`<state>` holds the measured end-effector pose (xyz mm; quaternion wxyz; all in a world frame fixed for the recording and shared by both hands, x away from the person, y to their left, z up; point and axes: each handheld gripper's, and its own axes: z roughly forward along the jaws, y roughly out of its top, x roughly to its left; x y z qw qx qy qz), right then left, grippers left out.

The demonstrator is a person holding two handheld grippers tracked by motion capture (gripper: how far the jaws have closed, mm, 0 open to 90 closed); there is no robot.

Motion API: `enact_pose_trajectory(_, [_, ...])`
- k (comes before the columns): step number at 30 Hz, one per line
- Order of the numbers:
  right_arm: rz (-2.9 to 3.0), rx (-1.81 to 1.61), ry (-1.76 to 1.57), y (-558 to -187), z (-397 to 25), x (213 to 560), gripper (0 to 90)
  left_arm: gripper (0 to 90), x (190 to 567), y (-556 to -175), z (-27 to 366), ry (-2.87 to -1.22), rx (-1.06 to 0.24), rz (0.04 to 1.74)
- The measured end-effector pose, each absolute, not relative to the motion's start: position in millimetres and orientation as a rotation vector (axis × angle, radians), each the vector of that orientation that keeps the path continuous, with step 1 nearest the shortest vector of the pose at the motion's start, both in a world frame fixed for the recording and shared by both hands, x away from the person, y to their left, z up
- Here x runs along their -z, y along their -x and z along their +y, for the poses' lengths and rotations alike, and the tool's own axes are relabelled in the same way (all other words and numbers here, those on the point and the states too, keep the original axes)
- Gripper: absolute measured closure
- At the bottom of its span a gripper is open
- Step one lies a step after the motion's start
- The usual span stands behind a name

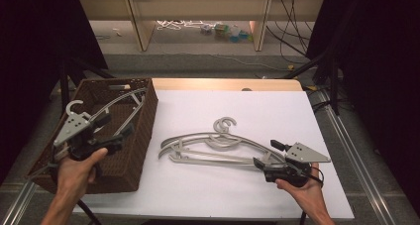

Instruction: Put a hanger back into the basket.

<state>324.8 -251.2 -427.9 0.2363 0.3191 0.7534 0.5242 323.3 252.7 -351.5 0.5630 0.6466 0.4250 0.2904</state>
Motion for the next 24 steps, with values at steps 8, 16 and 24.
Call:
enact_pose_trajectory(8, [2.041,-1.458,-0.877,-322,-251,429,16.8,17.0,378,-312,220,-1.52,-0.62,0.913])
enact_pose_trajectory(16, [2.044,-1.491,-0.897,-321,-249,430,16.7,16.9,405,-304,205,-1.561,-0.563,0.881])
enact_pose_trajectory(24, [2.017,-1.487,-0.862,-324,-250,430,16.7,17.4,418,-299,202,-1.547,-0.594,0.876])
